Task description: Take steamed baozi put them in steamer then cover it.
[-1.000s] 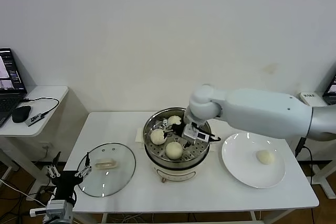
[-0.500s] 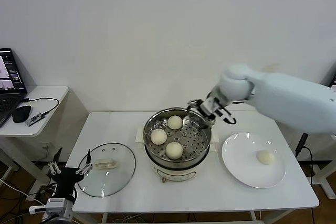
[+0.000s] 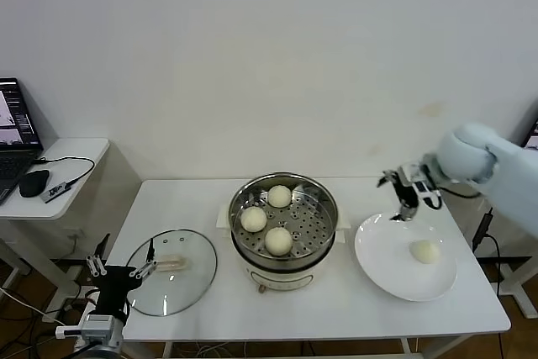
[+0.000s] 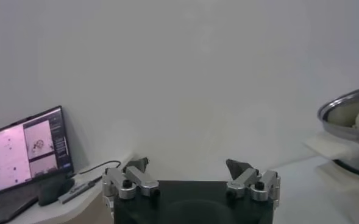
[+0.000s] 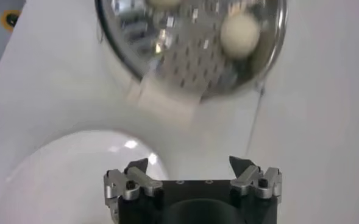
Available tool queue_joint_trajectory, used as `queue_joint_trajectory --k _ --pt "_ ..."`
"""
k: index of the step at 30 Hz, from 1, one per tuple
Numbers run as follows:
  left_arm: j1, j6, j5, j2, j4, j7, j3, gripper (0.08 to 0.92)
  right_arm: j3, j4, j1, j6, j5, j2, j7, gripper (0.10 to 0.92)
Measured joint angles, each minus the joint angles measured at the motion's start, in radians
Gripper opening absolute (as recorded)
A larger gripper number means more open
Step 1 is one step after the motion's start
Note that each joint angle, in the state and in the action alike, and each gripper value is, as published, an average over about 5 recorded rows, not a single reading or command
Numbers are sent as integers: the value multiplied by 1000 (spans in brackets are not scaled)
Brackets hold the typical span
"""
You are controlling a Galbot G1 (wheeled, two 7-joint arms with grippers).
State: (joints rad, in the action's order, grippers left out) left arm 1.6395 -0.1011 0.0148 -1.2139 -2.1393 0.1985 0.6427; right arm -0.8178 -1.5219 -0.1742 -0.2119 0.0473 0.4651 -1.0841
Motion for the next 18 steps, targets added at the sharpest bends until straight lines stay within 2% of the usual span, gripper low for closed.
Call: queue_joint_trajectory --k 8,18 --pt "14 -1 -6 -1 5 0 7 823 219 93 242 25 101 -17 -29 823" --pt "24 -1 -10 -6 12 -1 18 823 382 238 415 59 210 47 -38 823"
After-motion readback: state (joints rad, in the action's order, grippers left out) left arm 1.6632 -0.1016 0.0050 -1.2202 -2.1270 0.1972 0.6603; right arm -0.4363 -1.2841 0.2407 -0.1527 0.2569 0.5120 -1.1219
